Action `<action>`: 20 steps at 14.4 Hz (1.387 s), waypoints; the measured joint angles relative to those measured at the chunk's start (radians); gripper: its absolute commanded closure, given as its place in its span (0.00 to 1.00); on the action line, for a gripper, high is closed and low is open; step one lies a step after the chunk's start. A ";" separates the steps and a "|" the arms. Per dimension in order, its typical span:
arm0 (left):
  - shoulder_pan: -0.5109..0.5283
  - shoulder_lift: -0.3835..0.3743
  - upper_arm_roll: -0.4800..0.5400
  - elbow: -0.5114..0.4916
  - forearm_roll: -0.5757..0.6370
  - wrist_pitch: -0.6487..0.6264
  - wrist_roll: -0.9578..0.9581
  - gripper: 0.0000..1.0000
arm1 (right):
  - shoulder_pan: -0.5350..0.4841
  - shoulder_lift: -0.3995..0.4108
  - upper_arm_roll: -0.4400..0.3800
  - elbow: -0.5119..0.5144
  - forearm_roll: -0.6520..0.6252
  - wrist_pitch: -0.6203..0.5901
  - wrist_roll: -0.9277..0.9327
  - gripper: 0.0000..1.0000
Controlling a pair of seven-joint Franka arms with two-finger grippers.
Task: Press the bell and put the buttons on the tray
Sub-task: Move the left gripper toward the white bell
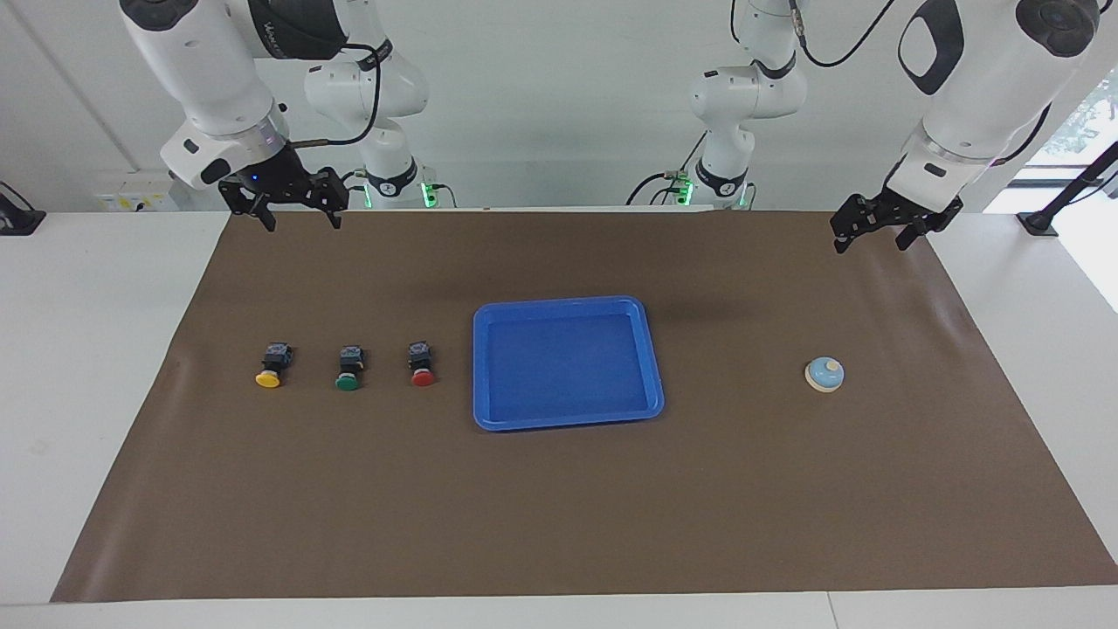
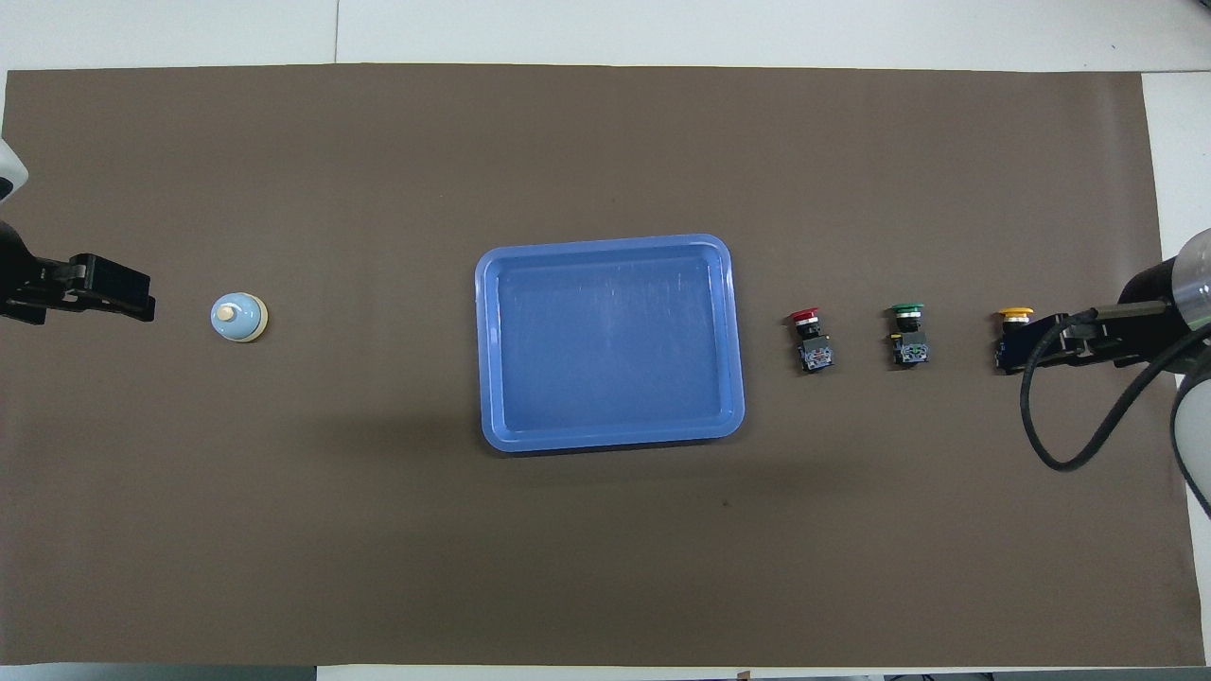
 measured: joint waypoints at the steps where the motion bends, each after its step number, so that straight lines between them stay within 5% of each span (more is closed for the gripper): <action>1: 0.000 0.000 0.000 0.000 0.000 0.000 0.000 0.00 | 0.000 0.000 0.000 0.000 0.000 0.000 0.000 0.00; 9: 0.000 0.000 0.000 0.000 0.000 0.000 0.000 0.00 | 0.000 0.000 0.000 0.000 0.000 0.000 0.000 0.00; 11: 0.000 0.000 0.000 -0.003 0.000 0.006 0.000 0.87 | 0.000 0.000 0.000 0.000 0.000 0.000 0.000 0.00; 12: 0.000 0.000 0.000 -0.004 -0.001 0.018 0.000 1.00 | 0.000 0.000 0.000 0.000 0.000 0.000 0.000 0.00; 20: 0.042 0.000 0.004 -0.053 -0.001 0.088 0.004 1.00 | 0.000 0.000 0.000 0.000 0.000 0.000 0.000 0.00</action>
